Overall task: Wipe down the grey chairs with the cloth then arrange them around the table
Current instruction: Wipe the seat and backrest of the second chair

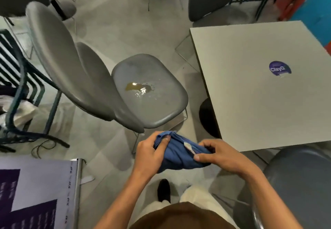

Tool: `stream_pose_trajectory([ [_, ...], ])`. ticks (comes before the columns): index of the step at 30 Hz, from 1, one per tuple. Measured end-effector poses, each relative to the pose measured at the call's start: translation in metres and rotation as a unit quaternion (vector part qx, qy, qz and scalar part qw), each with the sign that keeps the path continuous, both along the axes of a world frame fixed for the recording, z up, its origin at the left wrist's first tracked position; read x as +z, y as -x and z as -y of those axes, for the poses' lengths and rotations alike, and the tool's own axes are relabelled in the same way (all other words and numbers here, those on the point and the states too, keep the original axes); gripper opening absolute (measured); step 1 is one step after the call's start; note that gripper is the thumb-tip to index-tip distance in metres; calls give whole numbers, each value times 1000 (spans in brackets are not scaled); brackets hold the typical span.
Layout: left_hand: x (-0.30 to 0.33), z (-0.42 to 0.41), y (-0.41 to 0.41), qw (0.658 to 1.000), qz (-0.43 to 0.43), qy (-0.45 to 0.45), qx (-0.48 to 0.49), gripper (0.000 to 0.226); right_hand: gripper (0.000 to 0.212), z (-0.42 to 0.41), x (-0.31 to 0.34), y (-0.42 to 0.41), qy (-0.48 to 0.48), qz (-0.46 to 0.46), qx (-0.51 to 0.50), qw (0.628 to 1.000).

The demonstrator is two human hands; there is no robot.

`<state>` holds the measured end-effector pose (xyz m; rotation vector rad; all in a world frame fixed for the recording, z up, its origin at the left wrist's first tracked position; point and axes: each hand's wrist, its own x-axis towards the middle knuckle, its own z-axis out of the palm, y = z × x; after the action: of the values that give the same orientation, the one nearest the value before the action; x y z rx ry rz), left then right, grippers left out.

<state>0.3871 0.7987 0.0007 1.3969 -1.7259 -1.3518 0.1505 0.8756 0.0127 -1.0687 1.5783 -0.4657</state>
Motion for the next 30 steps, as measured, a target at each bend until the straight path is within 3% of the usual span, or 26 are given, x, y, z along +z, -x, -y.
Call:
stream_pose_trajectory([
  [5,1,24,-3,997,-30,-31,72,18,12,48,11,2,30,44,-3,999],
  [18,39,107,28,970,-60,3,237,13,30,160,26,3,107,130,-82,982],
  [20,49,119,28,967,-65,15,246,14,36,173,30,-1,117,142,-105,977],
  [30,102,168,-17,959,-153,33,237,13,26,222,72,-72,161,180,-223,944],
])
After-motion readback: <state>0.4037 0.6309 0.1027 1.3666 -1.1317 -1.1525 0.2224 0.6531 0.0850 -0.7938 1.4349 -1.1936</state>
